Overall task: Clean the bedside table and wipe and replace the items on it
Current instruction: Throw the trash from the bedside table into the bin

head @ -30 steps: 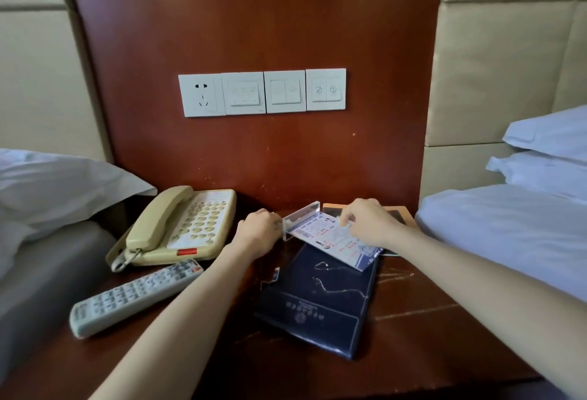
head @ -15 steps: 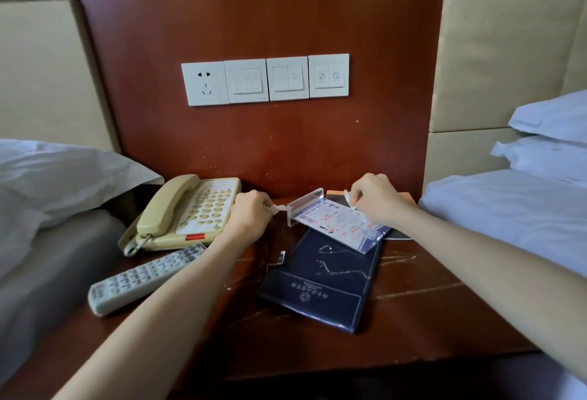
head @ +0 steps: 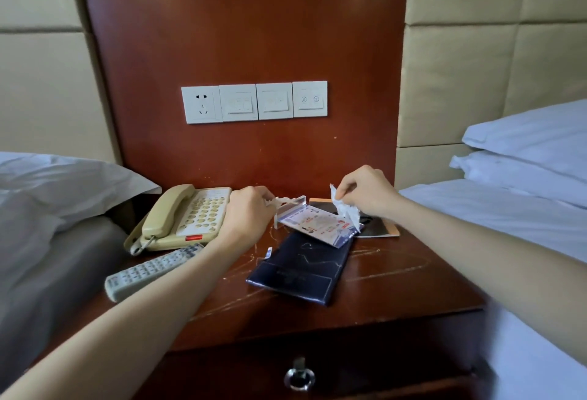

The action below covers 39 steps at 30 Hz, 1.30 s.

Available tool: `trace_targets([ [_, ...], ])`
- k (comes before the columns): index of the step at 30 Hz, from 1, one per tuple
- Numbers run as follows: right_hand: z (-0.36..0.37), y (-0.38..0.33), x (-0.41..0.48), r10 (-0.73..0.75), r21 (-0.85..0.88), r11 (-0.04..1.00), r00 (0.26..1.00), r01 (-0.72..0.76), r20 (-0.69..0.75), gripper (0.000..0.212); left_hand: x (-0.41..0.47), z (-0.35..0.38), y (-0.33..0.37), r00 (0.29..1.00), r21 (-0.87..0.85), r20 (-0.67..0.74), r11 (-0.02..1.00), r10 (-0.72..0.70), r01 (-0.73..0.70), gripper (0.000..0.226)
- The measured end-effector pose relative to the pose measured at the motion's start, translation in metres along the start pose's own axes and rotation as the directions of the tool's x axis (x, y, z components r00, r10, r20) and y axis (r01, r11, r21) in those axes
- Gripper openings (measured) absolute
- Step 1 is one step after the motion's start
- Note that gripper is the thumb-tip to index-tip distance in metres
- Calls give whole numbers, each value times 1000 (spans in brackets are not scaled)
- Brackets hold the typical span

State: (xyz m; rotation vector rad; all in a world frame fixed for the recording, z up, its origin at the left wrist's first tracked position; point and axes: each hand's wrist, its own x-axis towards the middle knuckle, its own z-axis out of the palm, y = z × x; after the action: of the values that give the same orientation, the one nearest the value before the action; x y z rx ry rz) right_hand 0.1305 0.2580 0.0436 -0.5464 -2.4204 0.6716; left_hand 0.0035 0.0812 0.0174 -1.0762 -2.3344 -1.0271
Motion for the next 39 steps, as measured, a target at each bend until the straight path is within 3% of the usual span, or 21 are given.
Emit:
trace_targets([
  [10, -53, -1, -82, 25, 13, 1000, 999, -25, 33, 28, -71, -21, 58, 975, -80, 133, 982, 180, -170, 10],
  [20, -59, 26, -156, 51, -51, 998, 977, -41, 208, 31, -148, -14, 84, 890, -185, 325, 945, 318, -270, 6],
  [27, -48, 38, -192, 35, -80, 997, 910, -2, 412, 26, -179, -7, 90, 850, -291, 365, 914, 379, -282, 9],
  [33, -36, 62, -214, 122, -222, 975, 887, -22, 445, 20, -206, 18, 96, 826, -300, 419, 916, 377, -266, 10],
  [39, -27, 92, -242, 235, -280, 955, 824, -96, 516, 24, -241, 57, 100, 775, -347, 535, 924, 336, -161, 10],
])
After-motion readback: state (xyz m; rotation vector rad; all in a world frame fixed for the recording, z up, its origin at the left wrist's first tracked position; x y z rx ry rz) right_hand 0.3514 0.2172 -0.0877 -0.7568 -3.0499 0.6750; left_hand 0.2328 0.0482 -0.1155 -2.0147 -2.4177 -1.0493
